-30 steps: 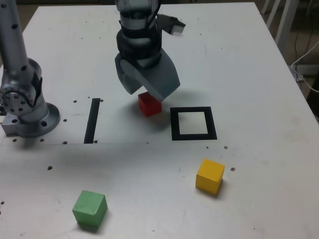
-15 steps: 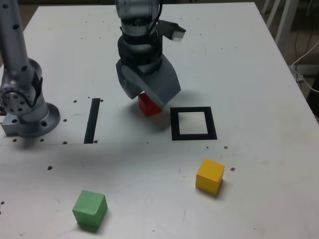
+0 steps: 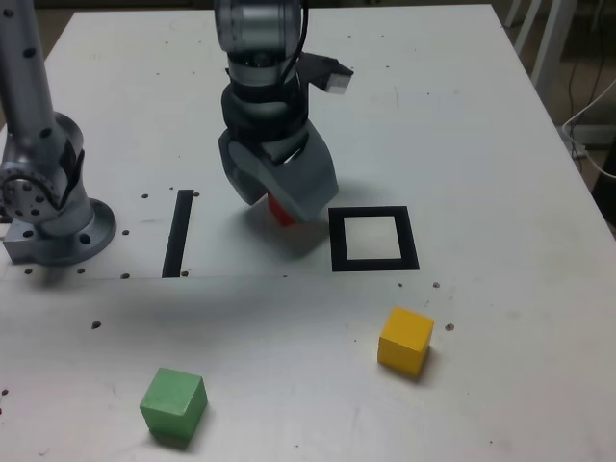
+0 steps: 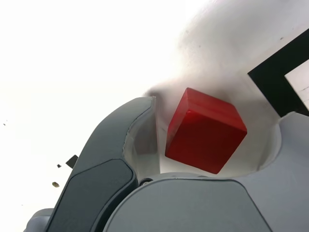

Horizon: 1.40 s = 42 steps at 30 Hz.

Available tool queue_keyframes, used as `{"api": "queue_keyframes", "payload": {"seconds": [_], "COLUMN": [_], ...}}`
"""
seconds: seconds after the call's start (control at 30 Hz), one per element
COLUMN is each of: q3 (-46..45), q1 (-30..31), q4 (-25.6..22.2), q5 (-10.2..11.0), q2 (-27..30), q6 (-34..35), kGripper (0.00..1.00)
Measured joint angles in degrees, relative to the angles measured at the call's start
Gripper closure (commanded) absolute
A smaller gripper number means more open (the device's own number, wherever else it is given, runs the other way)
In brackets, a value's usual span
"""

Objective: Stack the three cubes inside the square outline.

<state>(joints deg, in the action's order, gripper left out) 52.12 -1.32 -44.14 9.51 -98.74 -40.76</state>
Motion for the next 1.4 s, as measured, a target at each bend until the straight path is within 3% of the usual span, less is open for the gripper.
{"api": "queue_keyframes", "payload": {"seconds": [0.2,0.37,0.87,1.13,1.3,1.4], "q3": [-0.37,-0.39,0.12,1.25,4.53,8.24], "q1": [0.39,0.44,0.75,2.78,4.13,5.34], "q4": [0.28,0.32,-0.68,-2.21,-4.23,-6.96], "q5": [0.1,0.18,-0.01,-0.82,-2.5,-4.63], "q2": [0.08,0.35,0.77,0.64,-0.08,-0.97], "q6": [0.53,0.59,1.2,4.96,8.94,13.75], "kGripper": [0.7,0.76,0.8,0.8,0.8,0.8]}}
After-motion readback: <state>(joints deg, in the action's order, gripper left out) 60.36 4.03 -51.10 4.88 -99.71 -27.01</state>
